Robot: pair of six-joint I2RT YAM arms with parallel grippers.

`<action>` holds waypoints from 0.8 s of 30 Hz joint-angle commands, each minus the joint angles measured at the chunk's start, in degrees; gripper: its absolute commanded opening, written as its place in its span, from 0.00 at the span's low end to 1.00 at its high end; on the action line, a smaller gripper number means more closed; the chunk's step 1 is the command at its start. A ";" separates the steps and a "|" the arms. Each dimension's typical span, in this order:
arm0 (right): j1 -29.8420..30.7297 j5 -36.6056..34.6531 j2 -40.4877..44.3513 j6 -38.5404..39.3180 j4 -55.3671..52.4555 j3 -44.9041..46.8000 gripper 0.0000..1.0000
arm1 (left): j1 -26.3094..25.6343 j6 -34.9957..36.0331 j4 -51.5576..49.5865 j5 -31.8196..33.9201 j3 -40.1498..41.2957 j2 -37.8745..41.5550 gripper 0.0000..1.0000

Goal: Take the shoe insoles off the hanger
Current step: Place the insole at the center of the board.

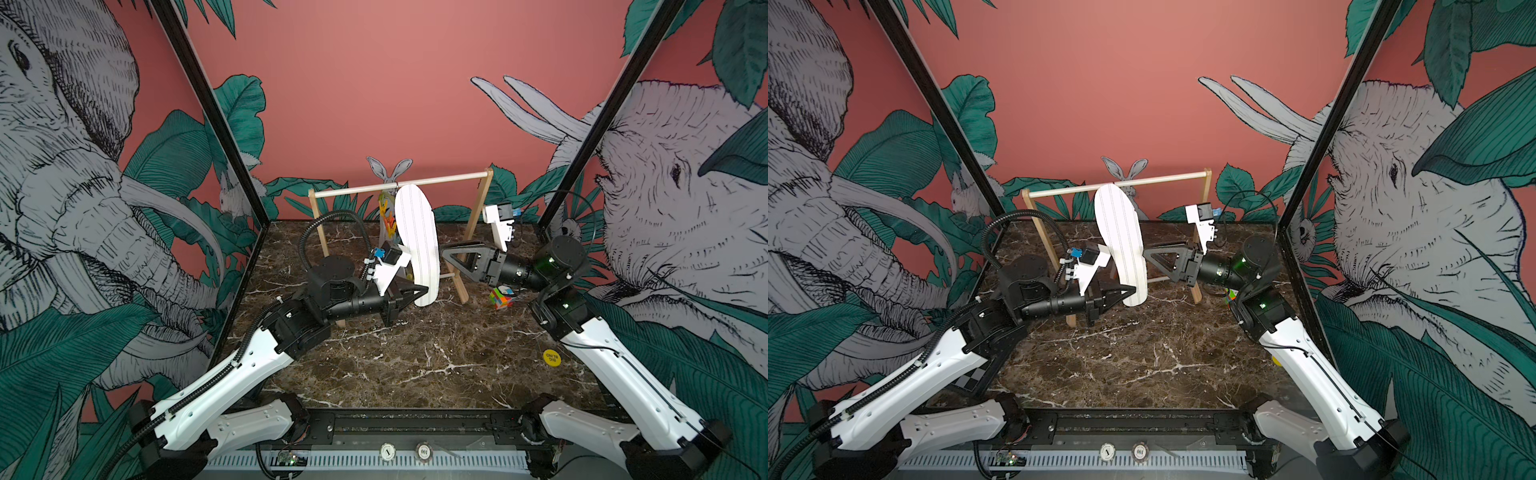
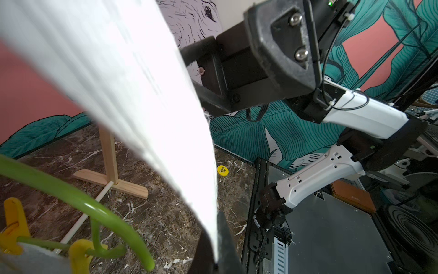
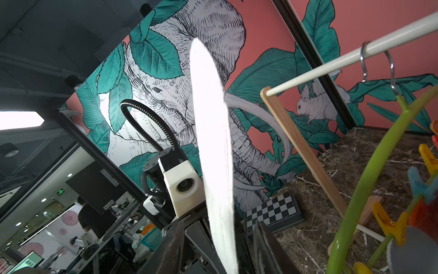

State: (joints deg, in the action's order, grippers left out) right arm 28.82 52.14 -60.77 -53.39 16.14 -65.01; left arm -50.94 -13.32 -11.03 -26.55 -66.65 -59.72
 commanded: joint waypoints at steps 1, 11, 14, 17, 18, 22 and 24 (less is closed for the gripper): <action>-0.04 1.61 -0.02 -1.19 4.49 -0.82 0.44 | 0.40 -0.91 3.11 -4.01 -2.46 -0.25 0.00; -0.06 1.20 -0.48 -2.23 5.22 -0.57 0.28 | 0.68 -1.53 4.14 -5.20 -2.99 -1.58 0.00; -0.02 0.82 -0.48 -2.45 5.24 -0.43 0.23 | 0.75 -1.62 4.26 -5.35 -3.00 -1.77 0.00; -0.06 0.34 -0.23 -2.69 5.38 -0.29 0.19 | 0.84 -1.71 4.28 -5.28 -2.96 -1.96 0.00; 0.00 0.24 -0.12 -2.77 5.39 -0.29 0.16 | 0.80 -1.70 4.41 -5.19 -2.96 -1.97 0.00; -0.03 -0.82 0.44 -2.95 5.43 0.13 0.02 | 0.93 -1.55 4.09 -3.66 -3.04 -1.91 0.00; -0.04 -1.74 0.89 -2.71 5.13 0.41 0.00 | 1.01 -1.39 3.95 -2.48 -2.96 -1.85 0.24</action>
State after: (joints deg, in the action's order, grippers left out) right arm 28.82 51.68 -61.32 -56.27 18.24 -64.75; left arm -50.30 -14.59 -8.21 -30.26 -68.25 -62.04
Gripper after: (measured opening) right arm 0.052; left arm 0.131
